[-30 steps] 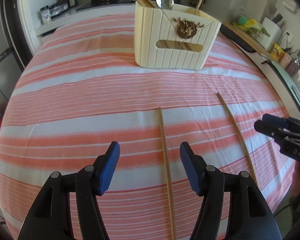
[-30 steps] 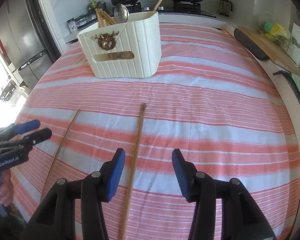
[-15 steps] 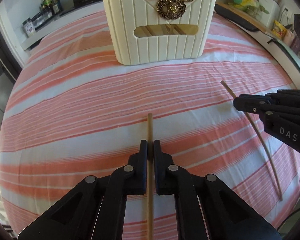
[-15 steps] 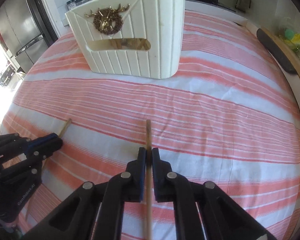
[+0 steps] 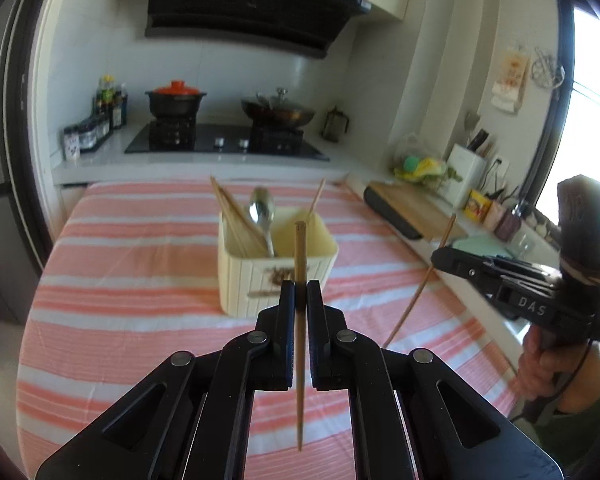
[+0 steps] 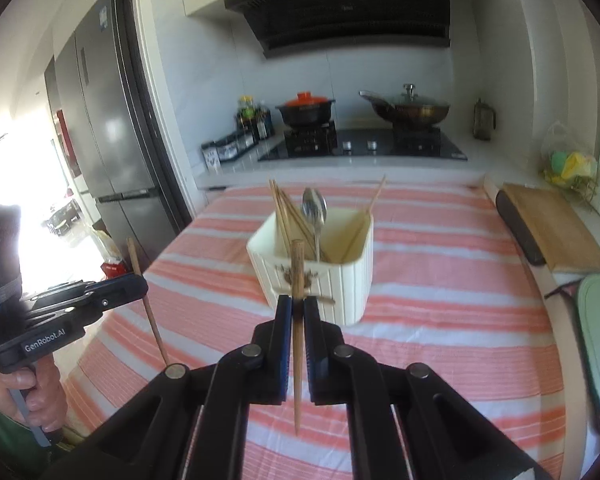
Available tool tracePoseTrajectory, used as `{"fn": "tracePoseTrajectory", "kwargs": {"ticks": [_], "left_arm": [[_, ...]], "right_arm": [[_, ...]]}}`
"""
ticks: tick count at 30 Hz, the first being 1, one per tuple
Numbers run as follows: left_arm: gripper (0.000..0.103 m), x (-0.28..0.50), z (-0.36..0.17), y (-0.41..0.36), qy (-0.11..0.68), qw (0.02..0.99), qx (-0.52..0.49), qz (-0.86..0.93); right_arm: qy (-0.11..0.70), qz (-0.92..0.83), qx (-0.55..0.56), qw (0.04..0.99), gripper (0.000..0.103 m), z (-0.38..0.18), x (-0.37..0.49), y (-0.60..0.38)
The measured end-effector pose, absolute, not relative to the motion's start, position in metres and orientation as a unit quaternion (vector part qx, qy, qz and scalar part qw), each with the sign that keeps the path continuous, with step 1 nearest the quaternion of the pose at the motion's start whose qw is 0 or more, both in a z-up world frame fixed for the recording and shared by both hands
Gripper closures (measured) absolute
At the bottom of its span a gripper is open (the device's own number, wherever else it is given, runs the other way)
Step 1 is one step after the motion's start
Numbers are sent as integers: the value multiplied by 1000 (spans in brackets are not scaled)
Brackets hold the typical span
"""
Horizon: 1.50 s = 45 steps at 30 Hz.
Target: Organize utensils
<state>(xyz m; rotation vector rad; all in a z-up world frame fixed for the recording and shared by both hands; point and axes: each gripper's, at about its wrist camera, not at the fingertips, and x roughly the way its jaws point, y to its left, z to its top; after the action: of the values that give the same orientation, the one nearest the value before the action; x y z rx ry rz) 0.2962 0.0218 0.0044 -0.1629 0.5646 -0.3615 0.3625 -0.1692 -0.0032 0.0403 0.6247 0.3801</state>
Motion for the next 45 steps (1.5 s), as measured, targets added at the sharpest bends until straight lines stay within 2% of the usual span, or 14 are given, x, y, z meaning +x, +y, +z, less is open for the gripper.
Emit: {"fn": "tracePoseTrajectory", "kwargs": {"ticks": [5,10,14,23,25,27,29,30,31,35,37,39,42,45], "left_arm": [[99,333,78,28,189,967,-81,-151],[99,391,100,23,153,978,-81,-114],[99,441,76,12,174,977,-79,-96],[99,517,-27,-11,308,943,-89,-86],[84,520,-39,-16,337,935,-79,-83],[32,508,-39,-16,336,937,-62,-74],[12,482,-30,-13,292,954,-42,-52],[4,467,-24,-10,273,960,-33,-48],[3,451,-18,-7,258,965,-26,-47],[1,384,1,-7,221,975,25,-24],[0,349,6,-10,209,977,44,-11],[0,314,6,-12,214,976,32,-18],[0,280,1,-10,245,969,2,-41],[0,253,-5,-14,248,969,-1,-4]], "right_arm": [[227,169,11,959,97,57,399,-162],[176,158,2,971,97,95,450,-150],[185,159,-2,970,97,84,489,-144],[327,179,19,928,97,-25,574,-130],[361,185,37,913,95,-41,586,-128],[375,178,49,908,95,-46,589,-130],[364,169,50,914,84,-40,578,-138],[353,163,46,920,66,-34,570,-142],[338,159,44,927,45,-28,559,-146],[269,149,20,951,33,7,499,-160],[244,138,6,960,14,21,463,-164],[219,128,-2,967,0,31,428,-167],[178,116,10,977,0,30,373,-171],[187,116,30,975,0,20,339,-173]]}}
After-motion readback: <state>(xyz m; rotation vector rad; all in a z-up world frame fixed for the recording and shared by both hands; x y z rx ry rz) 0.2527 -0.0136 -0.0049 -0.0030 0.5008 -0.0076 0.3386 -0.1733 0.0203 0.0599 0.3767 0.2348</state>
